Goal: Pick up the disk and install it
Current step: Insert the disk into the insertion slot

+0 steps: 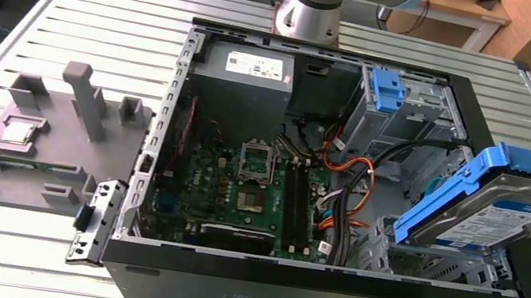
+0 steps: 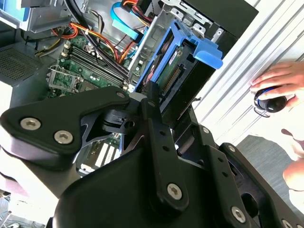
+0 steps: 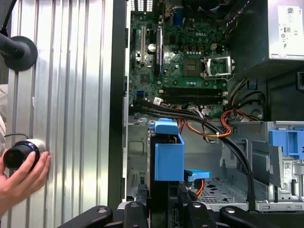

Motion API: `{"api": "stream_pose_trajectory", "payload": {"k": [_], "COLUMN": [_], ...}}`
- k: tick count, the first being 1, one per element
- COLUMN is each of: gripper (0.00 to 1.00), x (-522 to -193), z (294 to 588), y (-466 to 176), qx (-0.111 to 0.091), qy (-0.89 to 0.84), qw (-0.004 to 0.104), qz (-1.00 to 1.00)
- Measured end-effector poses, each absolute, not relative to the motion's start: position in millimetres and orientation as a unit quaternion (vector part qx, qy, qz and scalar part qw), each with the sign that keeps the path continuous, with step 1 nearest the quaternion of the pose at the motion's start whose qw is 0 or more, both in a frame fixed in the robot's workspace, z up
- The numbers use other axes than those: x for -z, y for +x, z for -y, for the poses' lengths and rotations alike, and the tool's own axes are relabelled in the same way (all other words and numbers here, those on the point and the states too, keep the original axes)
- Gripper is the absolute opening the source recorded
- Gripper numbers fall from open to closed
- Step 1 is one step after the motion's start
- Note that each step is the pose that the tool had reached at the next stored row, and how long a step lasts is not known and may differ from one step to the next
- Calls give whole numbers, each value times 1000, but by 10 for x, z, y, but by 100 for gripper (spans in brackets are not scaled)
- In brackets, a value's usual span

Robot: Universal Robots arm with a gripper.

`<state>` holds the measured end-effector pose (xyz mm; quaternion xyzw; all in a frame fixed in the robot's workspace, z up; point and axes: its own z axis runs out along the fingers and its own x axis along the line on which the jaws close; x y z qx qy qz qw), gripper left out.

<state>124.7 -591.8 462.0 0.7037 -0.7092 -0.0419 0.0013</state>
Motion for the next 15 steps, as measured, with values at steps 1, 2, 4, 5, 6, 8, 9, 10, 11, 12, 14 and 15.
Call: {"api": "stream_pose_trajectory", "payload": {"k": [1,2,4,5,6,8,9,10,11,12,14,15], "gripper": [35,35,35,35,35,35,35,35,35,35,35,35], "x": [-4618,-4617,-4616,-4616,-4614,-4612,-4609,-4603,-4597,-4590,-4586,-4586], "z": [5918,5915,5904,5898,5893,5885,5883,5882,5882,5882,5878,5874], "y": [1247,1247,1247,1247,1247,1247,1247,1247,1247,1247,1247,1247], "qx": [42,42,42,42,42,42,42,42,42,42,42,42], "qy": [704,704,704,704,704,704,704,704,704,704,704,704], "qw": [1,1,1,1,1,1,1,1,1,1,1,1], "qz": [709,709,709,709,709,709,709,709,709,709,709,709]}}
